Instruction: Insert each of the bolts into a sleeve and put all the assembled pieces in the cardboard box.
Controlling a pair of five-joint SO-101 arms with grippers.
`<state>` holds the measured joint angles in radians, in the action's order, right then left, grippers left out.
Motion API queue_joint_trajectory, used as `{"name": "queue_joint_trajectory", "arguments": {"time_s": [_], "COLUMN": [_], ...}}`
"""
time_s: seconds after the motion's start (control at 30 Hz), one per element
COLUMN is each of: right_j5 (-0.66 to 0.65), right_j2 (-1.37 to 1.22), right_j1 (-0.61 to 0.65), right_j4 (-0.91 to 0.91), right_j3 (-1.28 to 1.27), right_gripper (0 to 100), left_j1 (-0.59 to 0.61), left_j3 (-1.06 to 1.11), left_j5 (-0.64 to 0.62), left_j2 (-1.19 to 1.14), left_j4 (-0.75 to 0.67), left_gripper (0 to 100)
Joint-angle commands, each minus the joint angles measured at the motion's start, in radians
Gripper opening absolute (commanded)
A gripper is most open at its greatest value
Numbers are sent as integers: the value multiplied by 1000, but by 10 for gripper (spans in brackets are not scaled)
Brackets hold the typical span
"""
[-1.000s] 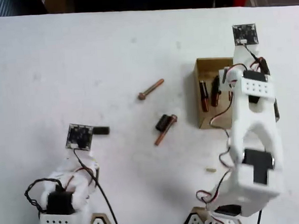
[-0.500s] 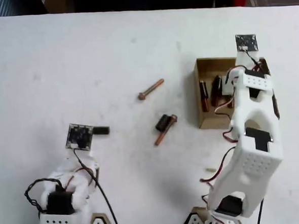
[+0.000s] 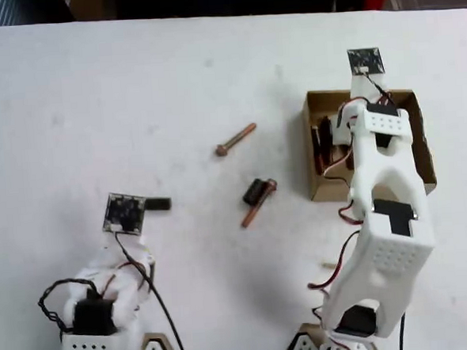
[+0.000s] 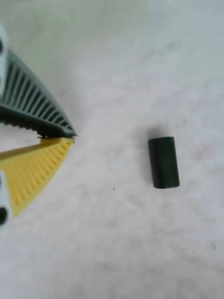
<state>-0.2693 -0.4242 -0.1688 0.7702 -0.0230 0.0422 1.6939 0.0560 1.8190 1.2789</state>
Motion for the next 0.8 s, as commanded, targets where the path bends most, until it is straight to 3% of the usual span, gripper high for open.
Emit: {"name": "queue_joint_trajectory", "arguments": {"time_s": [0.0,0.37,0.77], "right_j5": [6,9,2], "right_j2": [125,361,526], "right_j1": [25,168,467], "right_j4": [27,274,449], "right_j3": [49,51,49], "right_gripper": [118,110,110], "left_j1": [-7,-5,22], "left_j3": [-2,-2,-2], "left_j5": [5,5,5], "left_j2": [7,7,7], "left_j4": [-3,-5,-5], "left_gripper": [23,23,23]}}
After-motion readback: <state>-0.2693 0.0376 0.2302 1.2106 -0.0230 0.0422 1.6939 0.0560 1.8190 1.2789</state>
